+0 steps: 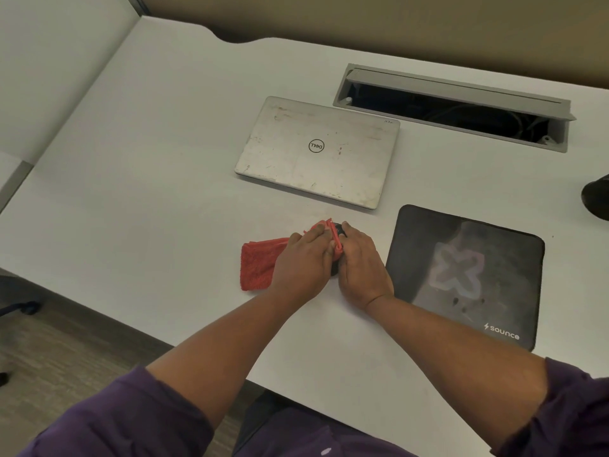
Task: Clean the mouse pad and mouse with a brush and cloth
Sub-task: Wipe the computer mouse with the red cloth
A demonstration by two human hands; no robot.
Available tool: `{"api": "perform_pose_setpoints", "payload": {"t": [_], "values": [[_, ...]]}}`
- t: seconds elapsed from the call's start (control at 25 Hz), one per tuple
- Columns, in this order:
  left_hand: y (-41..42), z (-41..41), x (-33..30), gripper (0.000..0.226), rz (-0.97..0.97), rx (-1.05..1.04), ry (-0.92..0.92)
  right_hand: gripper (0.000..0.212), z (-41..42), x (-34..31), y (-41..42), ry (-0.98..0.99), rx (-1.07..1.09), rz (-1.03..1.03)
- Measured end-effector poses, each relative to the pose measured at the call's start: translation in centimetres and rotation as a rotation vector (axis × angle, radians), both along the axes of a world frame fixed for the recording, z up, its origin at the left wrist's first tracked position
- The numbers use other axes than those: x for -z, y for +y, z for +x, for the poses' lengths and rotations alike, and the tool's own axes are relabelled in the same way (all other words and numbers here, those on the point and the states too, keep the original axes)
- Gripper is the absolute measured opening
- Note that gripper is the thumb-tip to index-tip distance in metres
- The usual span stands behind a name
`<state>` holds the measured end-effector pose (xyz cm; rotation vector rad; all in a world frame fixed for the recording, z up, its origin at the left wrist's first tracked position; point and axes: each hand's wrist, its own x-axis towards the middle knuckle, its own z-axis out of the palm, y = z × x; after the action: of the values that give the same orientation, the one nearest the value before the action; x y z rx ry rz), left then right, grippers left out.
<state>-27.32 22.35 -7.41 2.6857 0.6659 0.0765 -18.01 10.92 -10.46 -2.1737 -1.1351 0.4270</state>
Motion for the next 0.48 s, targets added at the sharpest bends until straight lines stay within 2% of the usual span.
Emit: {"api": "perform_pose_setpoints", "payload": {"t": [0.16,0.28,0.48], "values": [[1.5,0.9,-0.1,0.035,-0.093,-0.007,0.048,0.054,0.0,0.0,-0.1,-0.031,-0.011,-0.005],[2.4,0.2,-0.3,0.035,-0.173,0.063,0.074,0.051,0.0,0.3,-0.1,-0.036,-0.024,-0.025],[2.3,-1.9,-0.8,0.032,-0.134,0.195,0.041,0.051,0.1,1.0,-0.1,-0.067,-0.028,-0.067]]}}
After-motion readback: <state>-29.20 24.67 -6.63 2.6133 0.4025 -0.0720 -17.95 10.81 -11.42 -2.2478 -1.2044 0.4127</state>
